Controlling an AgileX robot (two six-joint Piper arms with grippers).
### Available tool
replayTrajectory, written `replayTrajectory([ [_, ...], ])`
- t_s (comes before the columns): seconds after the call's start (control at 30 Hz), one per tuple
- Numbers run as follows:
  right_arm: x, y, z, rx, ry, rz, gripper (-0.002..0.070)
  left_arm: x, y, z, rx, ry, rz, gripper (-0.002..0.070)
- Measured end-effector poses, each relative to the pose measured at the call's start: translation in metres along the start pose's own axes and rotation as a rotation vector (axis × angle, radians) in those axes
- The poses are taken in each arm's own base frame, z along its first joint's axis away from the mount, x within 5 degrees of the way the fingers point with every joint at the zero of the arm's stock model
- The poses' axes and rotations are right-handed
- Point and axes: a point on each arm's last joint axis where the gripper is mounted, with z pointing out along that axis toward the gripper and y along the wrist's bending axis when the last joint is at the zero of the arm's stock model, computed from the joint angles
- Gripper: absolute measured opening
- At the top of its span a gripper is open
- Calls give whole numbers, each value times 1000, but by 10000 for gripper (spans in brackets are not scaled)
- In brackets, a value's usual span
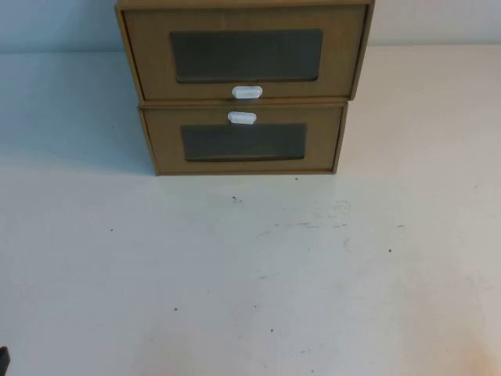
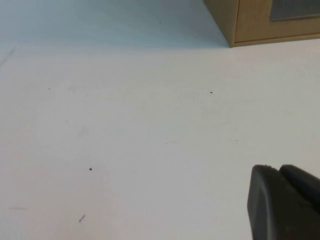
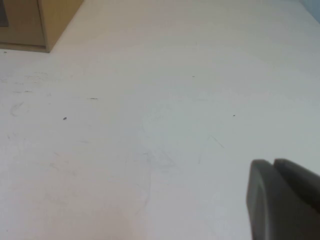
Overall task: Open the shoe box
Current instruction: 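Pull the top drawer of the cardboard box fully open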
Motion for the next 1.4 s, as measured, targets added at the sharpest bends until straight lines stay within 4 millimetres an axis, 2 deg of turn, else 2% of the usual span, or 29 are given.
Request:
replayTrajectory([
  [1.2, 0, 0, 0, 0, 0, 0, -13, -6, 0, 0, 0, -62, -13, -5],
  [1.3, 0, 0, 0, 0, 0, 0, -13, -7, -1, 0, 15, -80, -94, -5],
  [1.4, 0, 0, 0, 0, 0, 0, -14, -13, -3, -1, 55, -140, -296, -5],
])
